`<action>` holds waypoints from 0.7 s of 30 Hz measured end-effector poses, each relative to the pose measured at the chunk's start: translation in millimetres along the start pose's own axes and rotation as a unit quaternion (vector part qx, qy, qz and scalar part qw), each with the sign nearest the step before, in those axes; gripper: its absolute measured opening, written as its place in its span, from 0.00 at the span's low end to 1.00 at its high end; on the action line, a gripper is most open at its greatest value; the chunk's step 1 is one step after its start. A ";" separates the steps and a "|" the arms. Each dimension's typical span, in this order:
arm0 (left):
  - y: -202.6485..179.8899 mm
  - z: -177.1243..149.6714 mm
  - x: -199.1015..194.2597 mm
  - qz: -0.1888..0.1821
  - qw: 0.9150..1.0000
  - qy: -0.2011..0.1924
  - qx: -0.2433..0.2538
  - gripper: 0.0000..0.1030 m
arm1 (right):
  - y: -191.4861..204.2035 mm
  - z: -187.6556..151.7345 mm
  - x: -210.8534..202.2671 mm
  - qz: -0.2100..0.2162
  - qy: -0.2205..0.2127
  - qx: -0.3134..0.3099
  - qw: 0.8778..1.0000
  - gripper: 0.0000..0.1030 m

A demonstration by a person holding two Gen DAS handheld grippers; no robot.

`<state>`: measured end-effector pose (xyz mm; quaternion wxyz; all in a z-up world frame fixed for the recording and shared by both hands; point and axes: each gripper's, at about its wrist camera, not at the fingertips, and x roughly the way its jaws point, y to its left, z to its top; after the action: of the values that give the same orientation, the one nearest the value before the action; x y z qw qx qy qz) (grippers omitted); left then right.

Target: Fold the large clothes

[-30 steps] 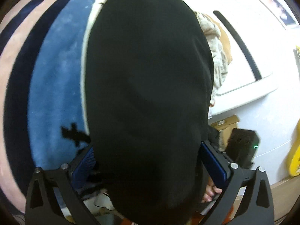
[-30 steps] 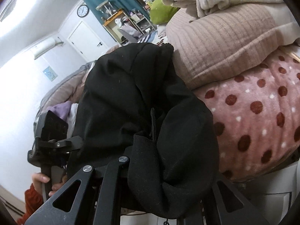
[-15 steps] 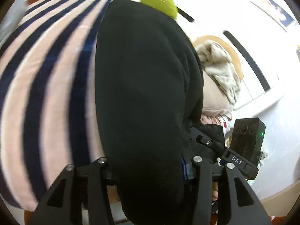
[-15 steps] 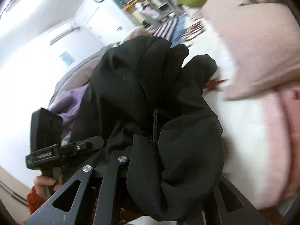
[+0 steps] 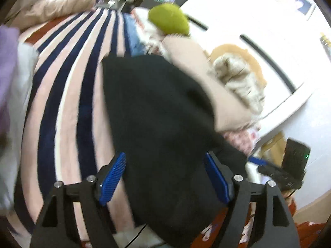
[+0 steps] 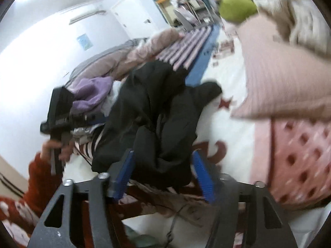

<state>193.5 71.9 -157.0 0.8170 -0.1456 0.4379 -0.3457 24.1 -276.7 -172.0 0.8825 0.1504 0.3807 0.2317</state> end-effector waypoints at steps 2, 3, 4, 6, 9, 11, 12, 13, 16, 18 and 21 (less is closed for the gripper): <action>0.4 13.1 2.6 -0.008 1.000 -0.003 0.008 0.42 | 2.8 9.1 -4.2 0.014 -0.012 -0.003 1.000 0.11; 2.3 21.4 10.4 -0.018 1.000 0.005 -0.001 0.30 | 3.4 12.1 -2.4 0.023 -0.014 0.000 1.000 0.09; 3.3 33.3 22.1 -0.021 1.000 0.011 -0.011 0.30 | 4.3 19.0 4.9 0.038 -0.014 0.003 0.999 0.09; 5.8 40.0 37.9 -0.002 1.000 0.019 -0.010 0.30 | 12.0 31.4 27.0 0.067 -0.006 0.000 0.998 0.09; 20.0 37.9 55.7 0.044 0.998 0.037 0.002 0.32 | 16.5 46.2 68.8 0.087 0.032 -0.015 0.996 0.09; 31.5 32.8 69.7 0.036 0.998 0.048 -0.014 0.32 | 13.8 48.5 95.4 0.087 0.075 -0.021 0.993 0.09; 38.5 29.6 78.1 0.030 0.998 0.052 -0.021 0.33 | 10.3 45.1 114.7 0.078 0.110 -0.023 0.991 0.09; 44.3 22.9 82.7 0.026 0.998 0.055 -0.024 0.33 | 7.0 41.7 126.9 0.066 0.133 -0.026 0.989 0.09; 47.8 16.0 100.7 0.016 0.998 0.059 -0.015 0.39 | -9.5 35.9 143.6 0.064 0.166 -0.019 0.984 0.09; 46.9 14.7 101.2 -0.001 0.999 0.054 -0.011 0.52 | -21.5 50.0 134.7 0.087 0.152 0.009 0.985 0.23; 46.1 13.7 97.1 -0.012 0.999 0.048 -0.008 0.56 | -27.6 83.2 114.9 0.105 0.100 0.005 0.989 0.56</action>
<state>261.5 36.9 -233.7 0.7897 -0.1405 0.4773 -0.3588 163.1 -247.4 -198.2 0.8099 0.1698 0.4506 0.3350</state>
